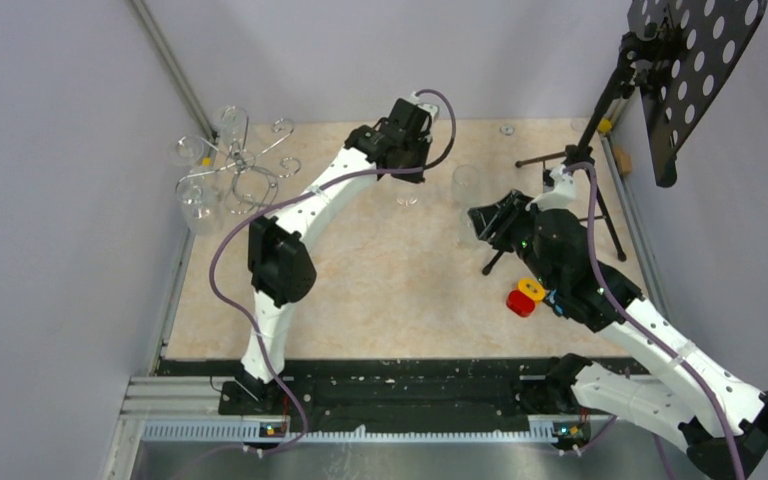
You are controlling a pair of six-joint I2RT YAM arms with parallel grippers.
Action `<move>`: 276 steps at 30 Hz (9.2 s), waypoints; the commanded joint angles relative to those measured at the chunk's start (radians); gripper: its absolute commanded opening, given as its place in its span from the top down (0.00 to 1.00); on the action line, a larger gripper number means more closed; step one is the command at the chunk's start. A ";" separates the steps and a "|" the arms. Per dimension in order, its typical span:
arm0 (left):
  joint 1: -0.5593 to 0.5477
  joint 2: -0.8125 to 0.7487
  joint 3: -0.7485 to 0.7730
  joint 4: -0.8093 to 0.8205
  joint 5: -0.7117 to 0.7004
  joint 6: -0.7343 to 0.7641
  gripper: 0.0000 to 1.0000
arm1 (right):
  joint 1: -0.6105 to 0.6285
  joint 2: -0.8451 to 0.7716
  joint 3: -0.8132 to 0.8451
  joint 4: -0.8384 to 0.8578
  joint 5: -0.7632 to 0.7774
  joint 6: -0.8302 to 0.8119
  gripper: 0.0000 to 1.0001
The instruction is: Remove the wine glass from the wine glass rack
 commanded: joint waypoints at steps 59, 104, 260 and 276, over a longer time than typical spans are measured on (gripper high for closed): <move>0.005 -0.018 0.107 0.064 0.074 0.095 0.38 | -0.003 -0.086 -0.046 0.008 -0.038 0.092 0.56; 0.888 -1.125 -0.483 -0.171 -0.124 -0.278 0.16 | -0.004 0.011 -0.077 0.190 -0.182 0.018 0.46; 1.035 -1.344 -1.184 0.886 0.097 -0.981 1.00 | -0.038 0.118 -0.097 0.297 -0.163 -0.042 0.47; 1.035 -1.429 -1.081 0.634 0.146 -0.913 1.00 | -0.041 0.130 -0.088 0.301 -0.206 -0.026 0.47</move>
